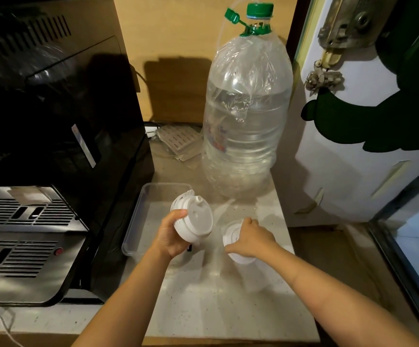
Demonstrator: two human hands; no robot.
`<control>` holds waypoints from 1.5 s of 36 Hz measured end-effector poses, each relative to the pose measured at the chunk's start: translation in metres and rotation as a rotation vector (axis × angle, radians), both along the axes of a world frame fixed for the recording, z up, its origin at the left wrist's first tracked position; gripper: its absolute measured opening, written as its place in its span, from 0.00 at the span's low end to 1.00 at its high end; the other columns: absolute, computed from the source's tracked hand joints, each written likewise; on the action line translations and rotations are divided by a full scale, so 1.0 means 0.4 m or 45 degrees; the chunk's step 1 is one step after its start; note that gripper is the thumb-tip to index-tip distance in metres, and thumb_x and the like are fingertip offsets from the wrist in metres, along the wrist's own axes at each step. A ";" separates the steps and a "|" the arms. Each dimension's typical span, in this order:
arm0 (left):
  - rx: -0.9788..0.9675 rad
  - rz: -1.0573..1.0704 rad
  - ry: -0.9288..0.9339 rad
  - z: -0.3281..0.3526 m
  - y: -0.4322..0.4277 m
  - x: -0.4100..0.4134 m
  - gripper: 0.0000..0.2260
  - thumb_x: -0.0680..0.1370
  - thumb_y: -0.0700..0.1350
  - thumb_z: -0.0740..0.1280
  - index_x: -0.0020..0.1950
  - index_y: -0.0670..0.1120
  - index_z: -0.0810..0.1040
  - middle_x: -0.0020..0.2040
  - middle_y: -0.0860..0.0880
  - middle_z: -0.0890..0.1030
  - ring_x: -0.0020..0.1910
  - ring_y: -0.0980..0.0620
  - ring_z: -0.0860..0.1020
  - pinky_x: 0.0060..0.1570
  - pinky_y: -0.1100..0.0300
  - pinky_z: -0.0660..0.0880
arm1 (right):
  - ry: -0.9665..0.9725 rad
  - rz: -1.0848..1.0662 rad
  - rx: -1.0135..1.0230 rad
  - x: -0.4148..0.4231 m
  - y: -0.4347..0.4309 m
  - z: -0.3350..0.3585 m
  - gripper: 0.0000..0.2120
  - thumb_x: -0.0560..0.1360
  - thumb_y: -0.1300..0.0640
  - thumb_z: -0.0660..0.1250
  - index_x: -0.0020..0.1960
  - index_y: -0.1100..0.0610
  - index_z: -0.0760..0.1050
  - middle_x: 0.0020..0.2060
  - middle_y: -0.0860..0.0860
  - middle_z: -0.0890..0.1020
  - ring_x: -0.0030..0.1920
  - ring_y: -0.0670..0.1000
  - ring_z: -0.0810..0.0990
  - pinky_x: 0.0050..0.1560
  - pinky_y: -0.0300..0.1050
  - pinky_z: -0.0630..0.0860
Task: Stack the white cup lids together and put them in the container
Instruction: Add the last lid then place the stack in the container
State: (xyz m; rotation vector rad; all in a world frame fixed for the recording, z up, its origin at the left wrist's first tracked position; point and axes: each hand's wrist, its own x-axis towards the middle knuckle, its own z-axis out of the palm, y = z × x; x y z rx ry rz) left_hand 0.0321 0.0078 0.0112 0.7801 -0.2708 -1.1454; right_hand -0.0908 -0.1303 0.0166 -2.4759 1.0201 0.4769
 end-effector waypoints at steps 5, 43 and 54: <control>0.011 0.014 0.020 0.014 -0.008 0.010 0.34 0.47 0.49 0.79 0.51 0.49 0.75 0.46 0.45 0.77 0.45 0.46 0.75 0.41 0.50 0.77 | -0.287 0.017 -0.021 0.015 -0.034 0.116 0.42 0.64 0.42 0.72 0.67 0.60 0.56 0.66 0.55 0.67 0.62 0.59 0.72 0.52 0.49 0.71; -0.323 -0.010 0.016 0.118 -0.075 0.034 0.30 0.46 0.49 0.83 0.46 0.44 0.84 0.42 0.45 0.85 0.43 0.49 0.83 0.42 0.55 0.81 | -0.887 0.338 0.196 0.102 0.010 0.268 0.43 0.61 0.49 0.77 0.68 0.53 0.57 0.65 0.49 0.69 0.56 0.45 0.66 0.55 0.39 0.69; -0.319 -0.011 -0.004 0.122 -0.079 0.035 0.30 0.46 0.49 0.83 0.45 0.44 0.84 0.41 0.44 0.85 0.42 0.49 0.83 0.40 0.55 0.82 | -0.921 0.309 0.265 0.109 -0.005 0.264 0.40 0.60 0.50 0.78 0.66 0.52 0.63 0.62 0.49 0.73 0.55 0.46 0.71 0.51 0.39 0.70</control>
